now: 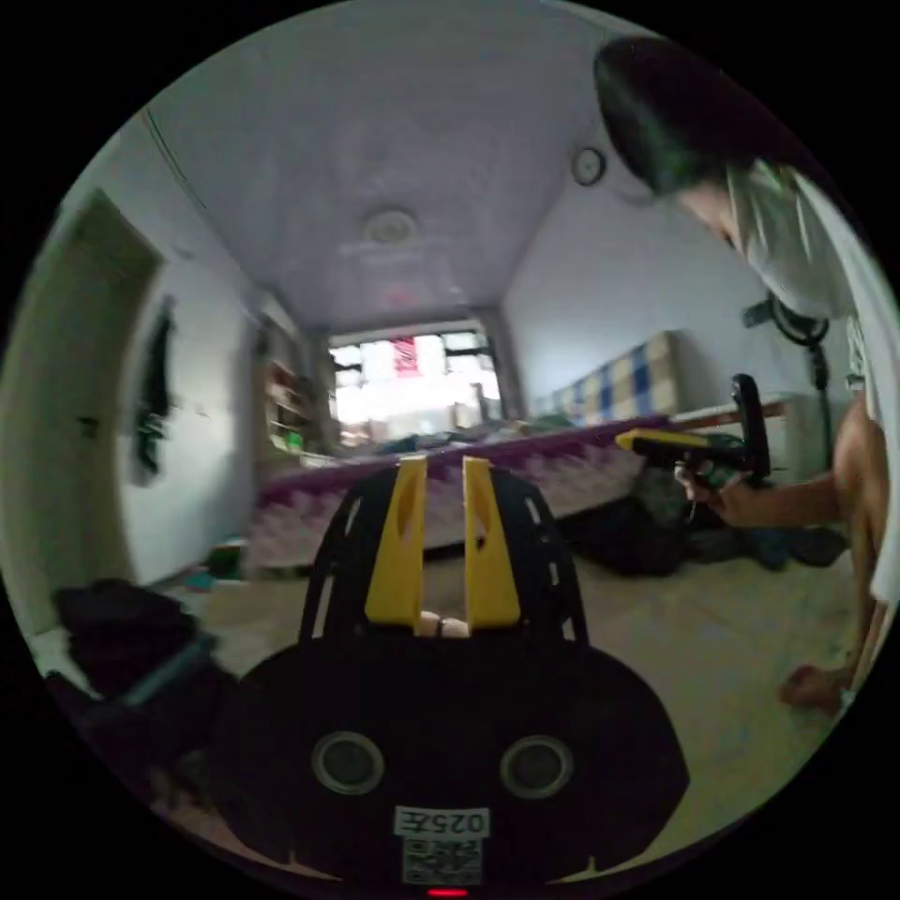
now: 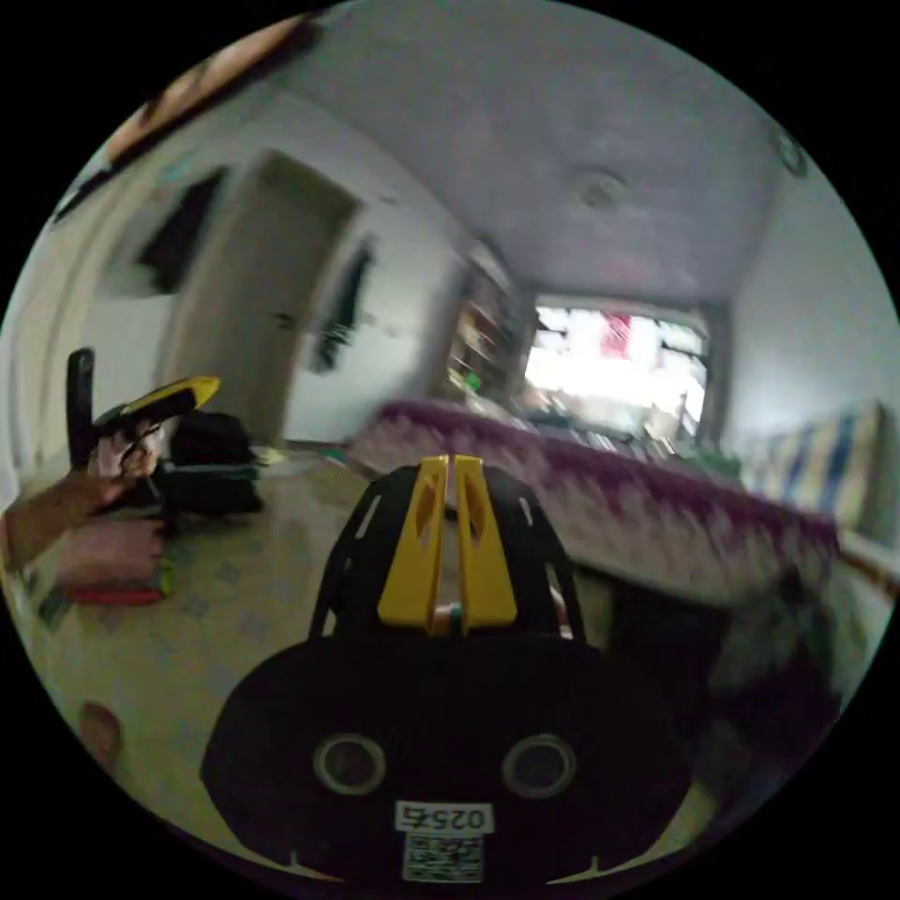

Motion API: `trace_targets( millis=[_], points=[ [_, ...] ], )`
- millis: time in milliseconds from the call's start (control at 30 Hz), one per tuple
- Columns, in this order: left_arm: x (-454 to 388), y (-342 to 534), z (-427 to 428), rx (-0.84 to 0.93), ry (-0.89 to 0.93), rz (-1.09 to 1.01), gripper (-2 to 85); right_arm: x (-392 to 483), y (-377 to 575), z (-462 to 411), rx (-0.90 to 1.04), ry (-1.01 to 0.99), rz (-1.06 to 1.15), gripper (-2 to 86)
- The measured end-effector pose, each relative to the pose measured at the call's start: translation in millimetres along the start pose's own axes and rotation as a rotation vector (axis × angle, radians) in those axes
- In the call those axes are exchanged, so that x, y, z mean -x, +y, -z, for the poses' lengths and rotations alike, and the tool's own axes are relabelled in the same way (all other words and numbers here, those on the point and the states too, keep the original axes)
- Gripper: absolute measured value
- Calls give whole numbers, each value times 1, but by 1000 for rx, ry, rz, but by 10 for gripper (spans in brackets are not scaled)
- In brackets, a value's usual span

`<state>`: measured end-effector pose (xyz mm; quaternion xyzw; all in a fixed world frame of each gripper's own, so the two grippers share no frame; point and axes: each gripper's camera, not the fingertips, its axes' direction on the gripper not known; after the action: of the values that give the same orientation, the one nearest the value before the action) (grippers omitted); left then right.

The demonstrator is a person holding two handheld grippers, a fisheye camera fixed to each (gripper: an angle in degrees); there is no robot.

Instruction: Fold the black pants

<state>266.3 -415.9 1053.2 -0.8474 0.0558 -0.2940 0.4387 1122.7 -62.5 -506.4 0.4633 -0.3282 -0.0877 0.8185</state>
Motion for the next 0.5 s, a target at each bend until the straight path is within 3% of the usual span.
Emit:
trace_targets(
  millis=[133, 200, 300, 400, 500],
  points=[
    [-81, 40, -179, 161, 368, 264, 84, -151, 153, 26, 254, 120, -381, 132],
    [-131, 71, -288, 373, 495, 387, 95, -235, 231, 39, 356, 216, -531, 176],
    [-187, 96, -401, 571, 583, 381, 113, -334, 280, 34, 362, 288, -587, 181],
    [-230, 108, -504, 660, 637, 340, 132, -430, 296, -17, 375, 272, -500, 178],
    [-253, 135, -621, 803, 637, 488, 149, -532, 319, -77, 414, 181, -622, 160]
  ],
)
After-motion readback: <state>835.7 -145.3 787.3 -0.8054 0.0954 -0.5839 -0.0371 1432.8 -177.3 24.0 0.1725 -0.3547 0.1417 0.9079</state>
